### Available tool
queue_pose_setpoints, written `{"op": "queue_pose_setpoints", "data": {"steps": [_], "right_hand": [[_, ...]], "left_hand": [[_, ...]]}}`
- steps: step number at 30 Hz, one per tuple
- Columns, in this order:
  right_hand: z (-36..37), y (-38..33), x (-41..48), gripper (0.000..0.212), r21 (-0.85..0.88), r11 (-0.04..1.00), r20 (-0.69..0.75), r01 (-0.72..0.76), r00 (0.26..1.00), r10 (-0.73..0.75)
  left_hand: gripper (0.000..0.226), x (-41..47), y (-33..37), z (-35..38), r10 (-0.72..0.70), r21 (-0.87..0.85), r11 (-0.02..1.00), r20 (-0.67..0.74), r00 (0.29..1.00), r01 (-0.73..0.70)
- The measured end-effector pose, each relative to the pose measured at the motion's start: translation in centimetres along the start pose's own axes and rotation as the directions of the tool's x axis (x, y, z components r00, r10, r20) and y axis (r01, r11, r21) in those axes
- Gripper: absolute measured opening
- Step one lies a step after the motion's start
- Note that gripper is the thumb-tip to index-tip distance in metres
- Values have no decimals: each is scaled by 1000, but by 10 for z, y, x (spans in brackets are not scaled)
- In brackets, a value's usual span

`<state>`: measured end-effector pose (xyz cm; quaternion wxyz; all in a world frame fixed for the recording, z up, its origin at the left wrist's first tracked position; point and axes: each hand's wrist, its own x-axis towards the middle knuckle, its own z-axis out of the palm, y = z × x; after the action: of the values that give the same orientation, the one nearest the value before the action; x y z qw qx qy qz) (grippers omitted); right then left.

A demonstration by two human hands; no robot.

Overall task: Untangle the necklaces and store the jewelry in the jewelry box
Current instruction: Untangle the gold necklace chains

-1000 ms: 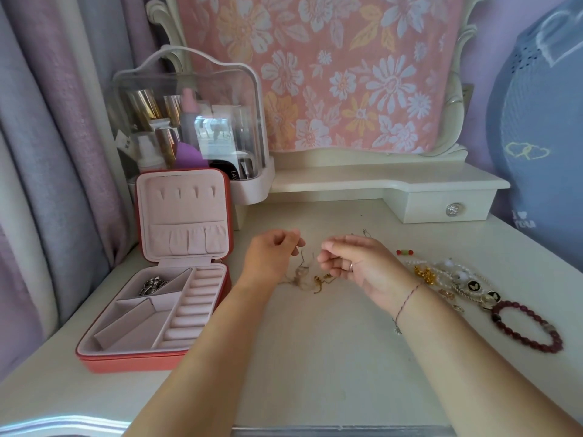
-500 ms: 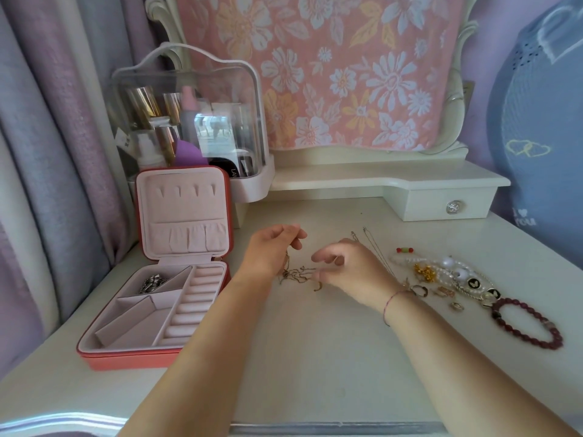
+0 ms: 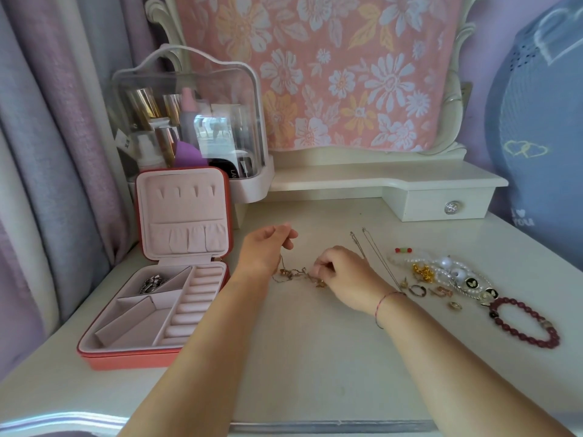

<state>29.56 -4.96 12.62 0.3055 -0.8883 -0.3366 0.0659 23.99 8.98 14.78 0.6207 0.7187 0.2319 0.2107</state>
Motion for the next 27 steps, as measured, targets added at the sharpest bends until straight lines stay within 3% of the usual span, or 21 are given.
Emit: {"op": "queue_pose_setpoints", "data": {"steps": [3, 6, 10, 12, 15, 17, 19, 21, 27], "right_hand": [[-7, 2, 0, 17, 390, 920, -79, -32, 995, 68], [-11, 0, 1, 19, 688, 725, -99, -17, 988, 117], [-18, 0, 1, 20, 860, 510, -100, -6, 979, 180], [-21, -1, 0, 20, 936, 353, -83, 14, 979, 184], [-24, -1, 1, 21, 991, 126, -72, 48, 978, 198], [-27, 1, 2, 23, 997, 43, -74, 67, 977, 199], [-29, 4, 2, 22, 997, 34, -77, 72, 978, 193], [-29, 8, 3, 19, 993, 96, -90, 72, 977, 194], [-27, 13, -1, 12, 849, 529, -132, 10, 973, 192]], "left_hand": [[26, 0, -1, 0, -4, 28, 1000, -14, 1000, 4], [24, -1, -1, 1, -14, 66, 998, -5, 1000, 14], [26, -3, -2, 3, 21, 179, 983, 94, 995, -38], [30, -4, -4, 5, 32, 221, 973, 177, 984, -71], [15, -5, -7, 5, 9, 271, 958, 292, 956, -92], [3, -5, -8, 4, 3, 283, 954, 331, 944, -102], [7, -4, -9, 3, 9, 287, 951, 355, 935, -118], [8, -5, -9, 3, 14, 294, 947, 360, 933, -128], [13, -4, -4, 2, 52, 124, 988, 295, 954, -92]]}}
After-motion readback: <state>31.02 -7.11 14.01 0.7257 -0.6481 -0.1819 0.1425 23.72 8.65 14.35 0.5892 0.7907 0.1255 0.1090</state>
